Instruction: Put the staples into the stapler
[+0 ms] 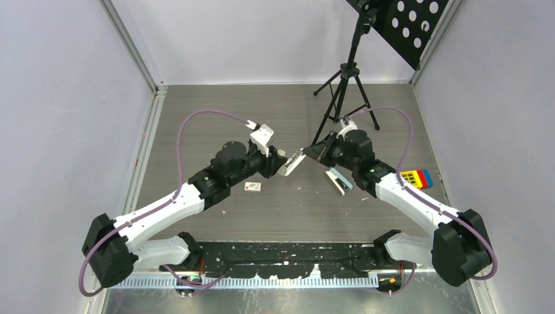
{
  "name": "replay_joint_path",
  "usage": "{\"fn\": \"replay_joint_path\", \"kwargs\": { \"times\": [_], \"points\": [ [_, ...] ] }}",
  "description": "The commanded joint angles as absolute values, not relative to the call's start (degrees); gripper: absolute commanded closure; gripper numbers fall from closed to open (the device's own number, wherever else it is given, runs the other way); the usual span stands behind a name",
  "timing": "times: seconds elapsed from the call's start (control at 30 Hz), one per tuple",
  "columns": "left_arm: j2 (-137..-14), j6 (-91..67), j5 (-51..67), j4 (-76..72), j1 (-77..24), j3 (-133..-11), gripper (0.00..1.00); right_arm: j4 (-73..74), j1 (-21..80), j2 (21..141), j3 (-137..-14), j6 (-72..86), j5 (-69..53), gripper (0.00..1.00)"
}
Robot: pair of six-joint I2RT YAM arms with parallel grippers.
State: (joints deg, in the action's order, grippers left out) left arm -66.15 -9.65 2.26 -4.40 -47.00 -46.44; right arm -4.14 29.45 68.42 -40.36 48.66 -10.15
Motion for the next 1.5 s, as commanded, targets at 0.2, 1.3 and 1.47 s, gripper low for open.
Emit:
{"fn": "replay_joint_path", "kwargs": {
  "times": [0.2, 1.3, 1.47],
  "points": [
    [-53.10, -10.21, -7.41, -21.53, -45.81, -34.01, 1.00, -24.57, 18.38, 63.38, -34.23, 69.21, -16.93, 1.00],
    [-57.38, -19.29, -7.98, -34.74, -44.32, -31.66, 1.00, -11.28, 15.86, 72.69, -41.53, 54.18, -29.15, 0.86],
    [-62.51, -18.84, 3.39, -38.79, -40.45, -32.41, 1.00, 2.31, 16.00, 73.47, -46.84, 42.92, -29.59, 0.52]
  ]
}}
